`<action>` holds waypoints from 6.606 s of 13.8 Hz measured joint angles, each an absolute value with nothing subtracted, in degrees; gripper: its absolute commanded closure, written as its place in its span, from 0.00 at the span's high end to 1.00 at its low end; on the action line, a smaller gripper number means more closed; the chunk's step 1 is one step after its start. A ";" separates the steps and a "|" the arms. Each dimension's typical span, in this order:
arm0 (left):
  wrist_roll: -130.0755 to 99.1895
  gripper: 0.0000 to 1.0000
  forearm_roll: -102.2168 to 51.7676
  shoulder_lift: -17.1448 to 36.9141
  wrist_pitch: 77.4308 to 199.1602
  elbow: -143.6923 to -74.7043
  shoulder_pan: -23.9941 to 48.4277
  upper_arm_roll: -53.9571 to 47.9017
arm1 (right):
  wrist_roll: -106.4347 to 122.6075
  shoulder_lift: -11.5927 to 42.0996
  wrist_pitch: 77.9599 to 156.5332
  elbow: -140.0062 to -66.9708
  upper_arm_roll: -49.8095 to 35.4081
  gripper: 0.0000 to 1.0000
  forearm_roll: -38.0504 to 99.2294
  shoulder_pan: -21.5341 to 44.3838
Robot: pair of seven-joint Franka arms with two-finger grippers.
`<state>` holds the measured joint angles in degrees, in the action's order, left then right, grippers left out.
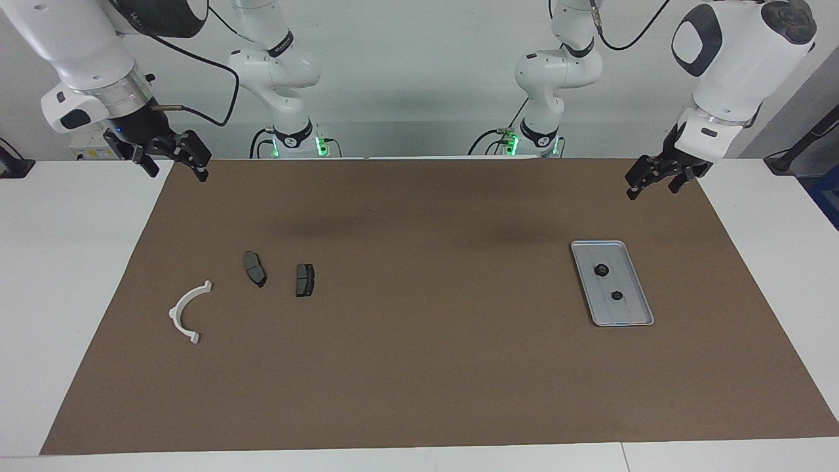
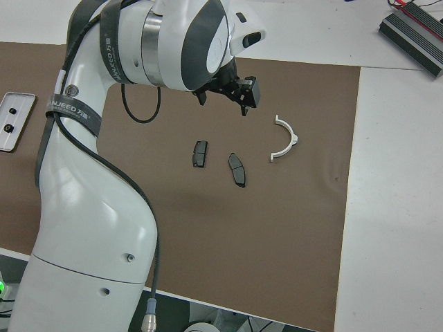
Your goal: Place bearing gear from tray to pile
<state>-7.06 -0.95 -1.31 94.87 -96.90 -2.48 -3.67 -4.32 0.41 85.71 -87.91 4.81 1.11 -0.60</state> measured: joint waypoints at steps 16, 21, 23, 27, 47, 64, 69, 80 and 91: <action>-8.43 1.00 -0.95 -1.30 95.13 -96.67 -2.49 -3.30 | -4.31 0.41 85.71 -87.54 4.86 1.00 1.11 -0.60; -10.32 1.00 -0.95 -1.29 95.34 -97.49 -2.51 -2.09 | -4.32 0.41 85.71 -87.54 4.83 1.00 1.11 -0.60; -10.68 1.00 -0.95 -1.35 96.77 -97.62 -2.51 -2.08 | -4.32 0.41 85.71 -87.54 4.83 1.00 1.11 -0.59; -12.23 1.00 -0.95 -1.57 101.18 -100.66 -2.50 -2.15 | -4.32 0.42 85.71 -87.57 4.83 1.00 1.12 -0.58; -16.43 0.79 -0.74 8.40 128.63 -121.80 -2.31 -2.48 | -4.31 2.02 87.74 -87.55 9.36 1.00 1.13 2.12; -15.83 0.66 2.00 12.72 131.84 -121.80 -2.40 -2.41 | -4.31 6.57 95.82 -85.87 9.32 1.00 1.17 4.25; -15.75 0.65 2.00 12.94 132.24 -121.80 -2.38 -2.44 | -4.31 7.36 95.96 -85.54 9.59 1.00 1.18 4.33; -15.69 0.18 2.03 13.24 133.18 -121.68 -2.33 -2.60 | -4.31 9.65 99.25 -85.56 9.33 1.00 1.54 5.47; -24.62 0.18 1.94 13.25 123.08 -112.52 1.84 -3.09 | -4.32 14.58 105.44 -85.42 7.22 1.00 4.48 7.90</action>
<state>-24.62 1.94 13.25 123.08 -112.52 1.84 -3.09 -4.32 14.58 105.44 -85.42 7.22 4.48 7.90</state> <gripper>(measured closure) 0.648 0.000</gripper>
